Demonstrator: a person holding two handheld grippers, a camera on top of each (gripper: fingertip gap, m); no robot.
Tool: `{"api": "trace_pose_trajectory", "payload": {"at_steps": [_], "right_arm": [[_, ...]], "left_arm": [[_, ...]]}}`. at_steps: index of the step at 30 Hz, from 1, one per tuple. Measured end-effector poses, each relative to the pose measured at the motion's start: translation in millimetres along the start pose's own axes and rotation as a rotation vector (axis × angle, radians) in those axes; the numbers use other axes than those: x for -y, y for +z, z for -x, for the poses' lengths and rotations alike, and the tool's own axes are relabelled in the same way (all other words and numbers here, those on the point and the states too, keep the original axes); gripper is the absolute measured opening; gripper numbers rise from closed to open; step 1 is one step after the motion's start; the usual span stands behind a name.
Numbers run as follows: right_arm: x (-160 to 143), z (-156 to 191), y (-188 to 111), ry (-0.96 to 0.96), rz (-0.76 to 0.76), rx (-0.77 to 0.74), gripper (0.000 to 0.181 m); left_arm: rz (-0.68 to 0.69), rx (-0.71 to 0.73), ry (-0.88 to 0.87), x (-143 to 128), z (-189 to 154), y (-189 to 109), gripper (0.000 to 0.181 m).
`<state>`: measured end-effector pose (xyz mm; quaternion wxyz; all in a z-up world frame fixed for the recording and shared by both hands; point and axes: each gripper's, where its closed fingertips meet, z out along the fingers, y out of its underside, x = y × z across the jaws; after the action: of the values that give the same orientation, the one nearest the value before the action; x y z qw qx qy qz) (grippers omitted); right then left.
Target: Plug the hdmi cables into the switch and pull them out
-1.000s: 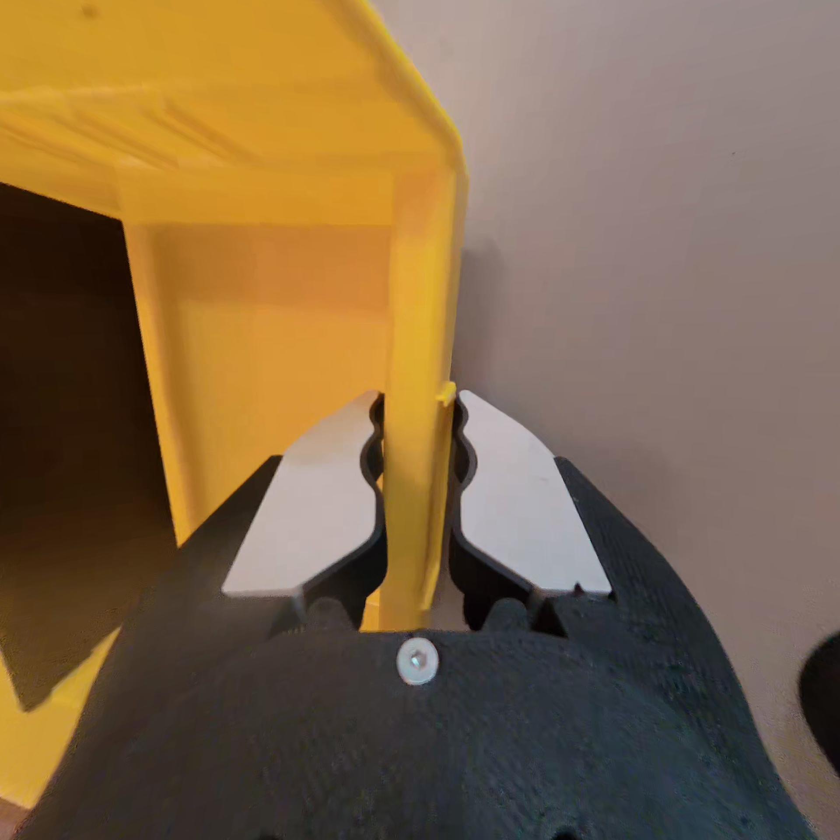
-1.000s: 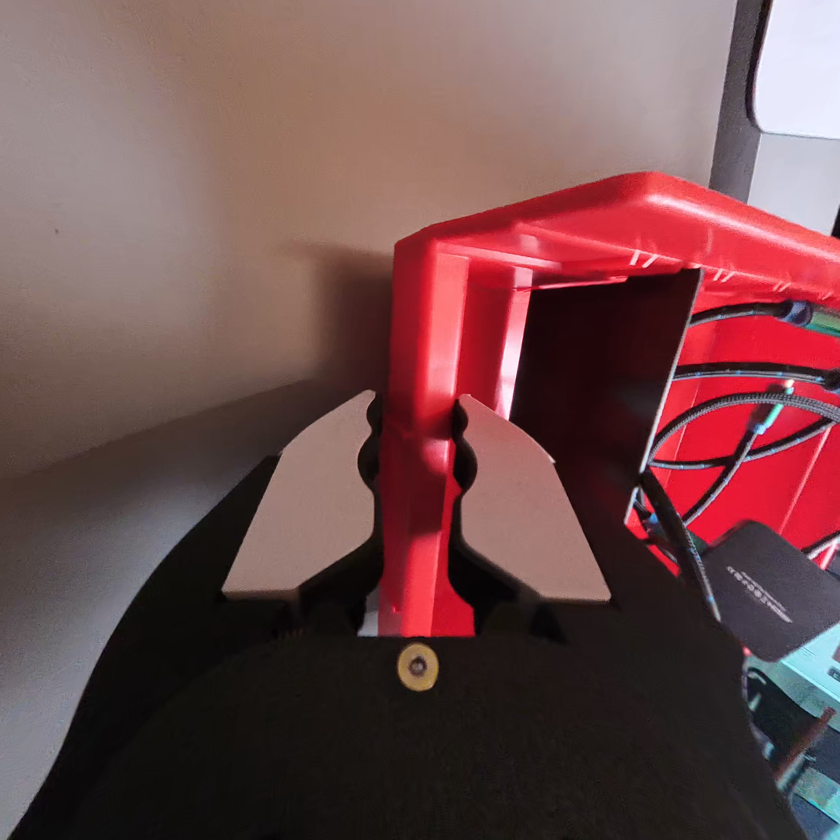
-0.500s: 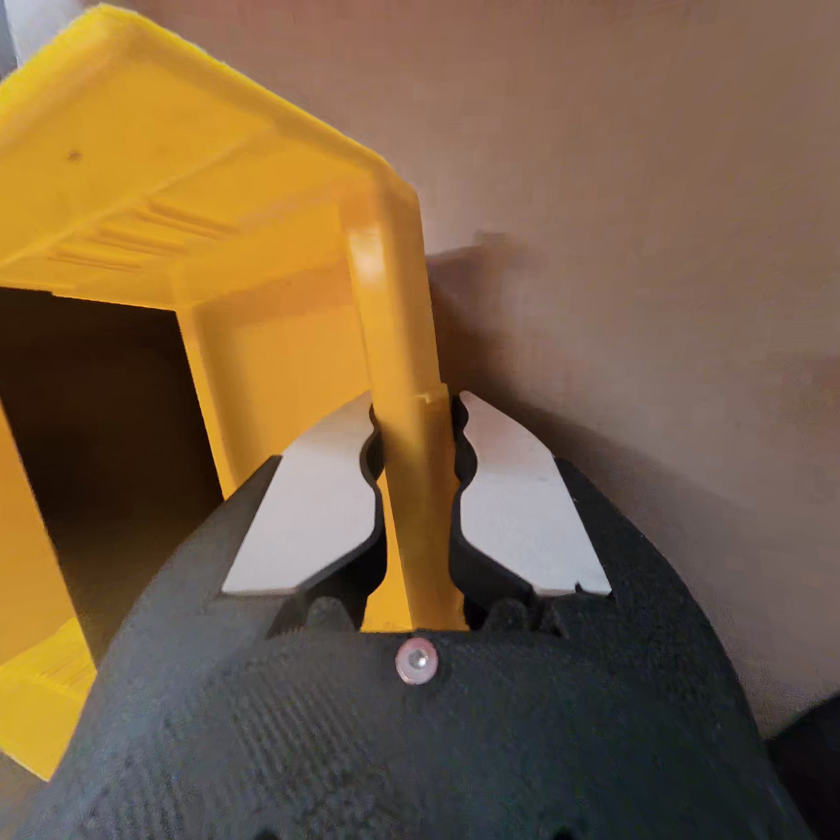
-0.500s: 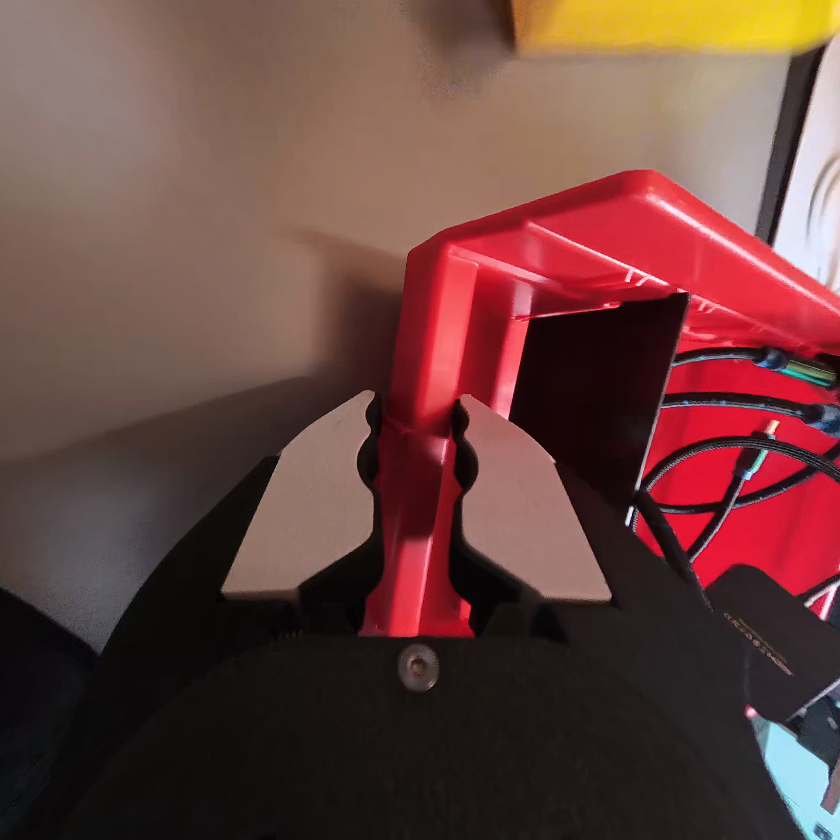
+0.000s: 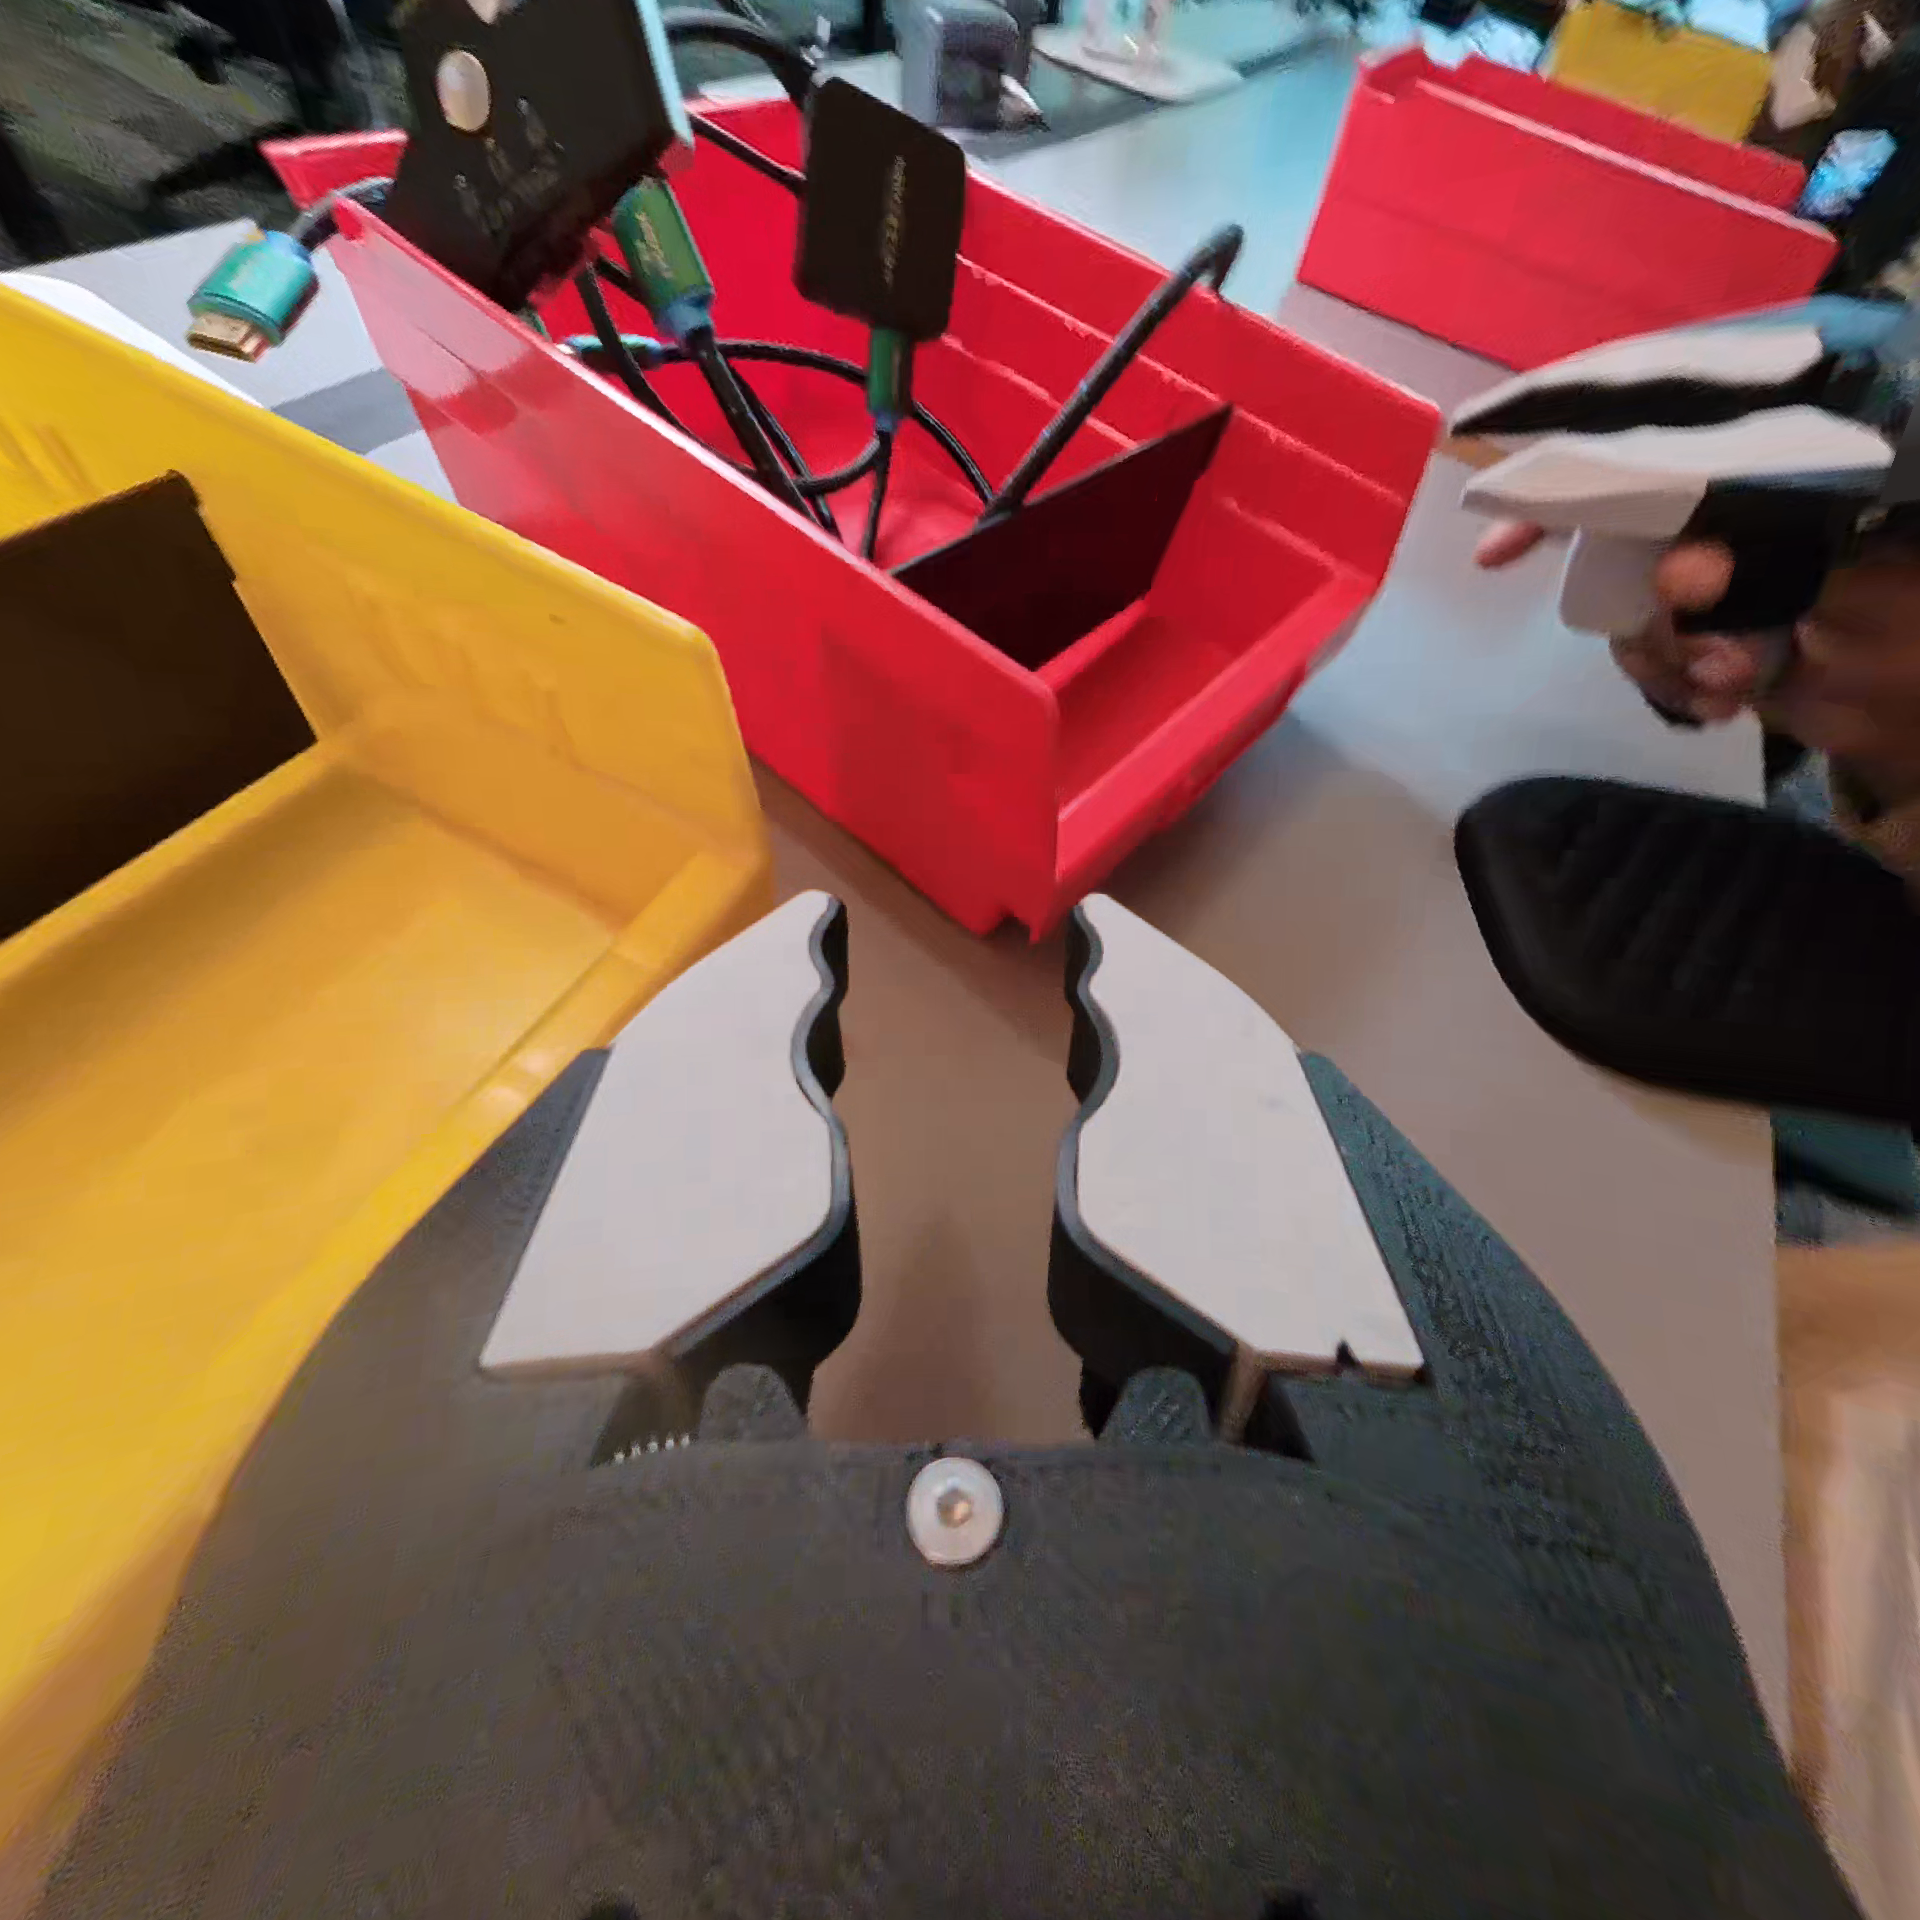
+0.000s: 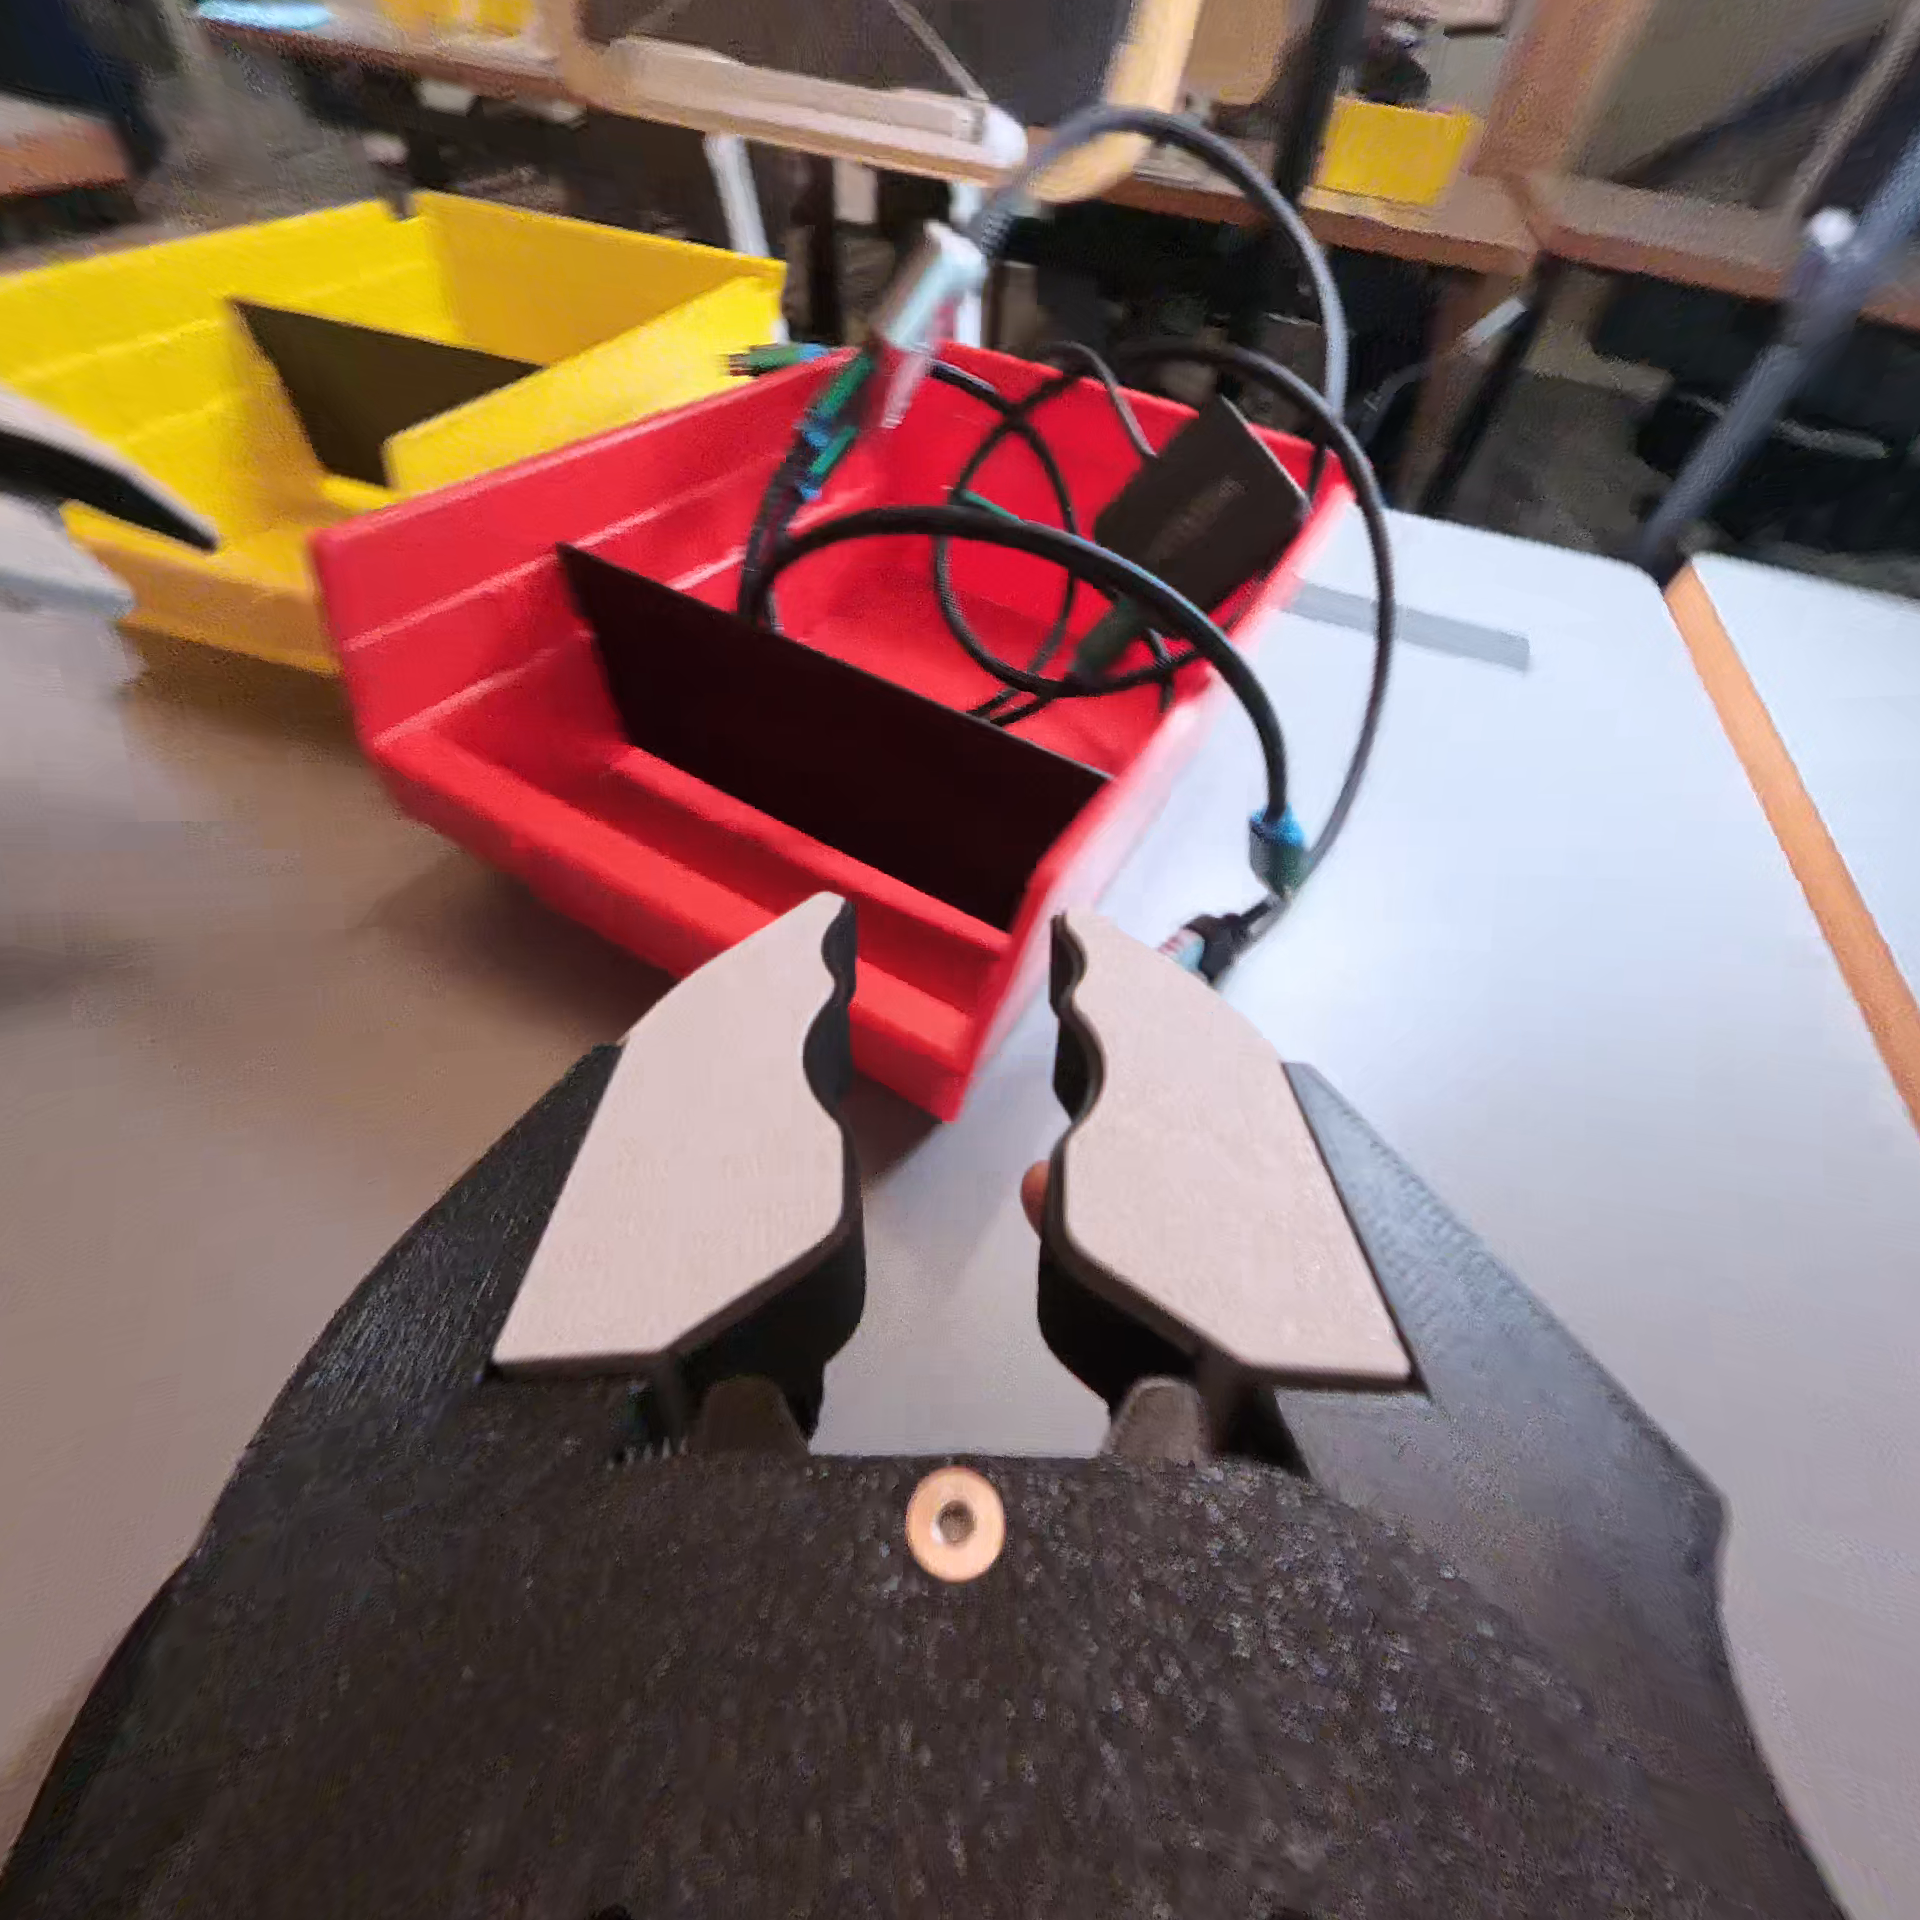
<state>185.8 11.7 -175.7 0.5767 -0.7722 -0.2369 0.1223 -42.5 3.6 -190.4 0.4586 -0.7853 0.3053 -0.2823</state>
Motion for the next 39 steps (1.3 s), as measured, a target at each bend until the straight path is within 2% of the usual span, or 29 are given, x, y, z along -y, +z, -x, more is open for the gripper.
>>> {"api": "trace_pose_trajectory", "payload": {"at_steps": [1, 3, 5, 7, 11, 14, 17, 21, 24, 30, 36, 39], "right_arm": [[-5, -6, 4, 0.041, 0.007, -0.018, 0.039], [-14, -11, 19, 0.092, 0.057, -0.034, 0.051], [-17, -15, 33, 0.154, 0.083, -0.040, 0.053], [-18, -13, 44, 0.185, 0.107, -0.032, 0.051], [-21, -18, 56, 0.144, 0.138, -0.113, 0.035], [-21, -19, 60, 0.129, 0.133, -0.144, 0.030], [-17, -25, 56, 0.105, 0.104, -0.184, 0.012], [-13, -22, 49, 0.071, 0.105, -0.192, 0.009], [5, -20, 35, 0.047, 0.045, -0.202, 0.007], [69, -1, -3, -0.071, -0.079, -0.206, 0.007], [138, 50, -31, -0.189, -0.268, -0.177, 0.008], [173, 86, -29, -0.172, -0.351, -0.084, 0.009]], "left_arm": [[-0.023, 0.029, -0.021, 1, -2, 7, 0.041], [-0.056, 0.091, -0.043, 5, -4, 24, 0.044], [-0.075, 0.139, -0.078, 9, -4, 41, 0.049], [-0.088, 0.162, -0.128, 12, -7, 57, 0.047], [-0.124, 0.248, -0.169, 10, 1, 81, 0.040], [-0.164, 0.314, -0.146, 12, 9, 82, 0.028], [-0.159, 0.358, -0.108, 14, 12, 79, 0.024], [-0.164, 0.381, -0.067, 19, 9, 73, 0.021], [-0.226, 0.386, -0.023, 37, 1, 57, 0.016], [-0.351, 0.395, 0.052, 86, -15, 4, 0.012], [-0.519, 0.489, 0.145, 133, -22, -86, 0.011], [-0.578, 0.553, 0.140, 140, -15, -137, 0.010]]}}
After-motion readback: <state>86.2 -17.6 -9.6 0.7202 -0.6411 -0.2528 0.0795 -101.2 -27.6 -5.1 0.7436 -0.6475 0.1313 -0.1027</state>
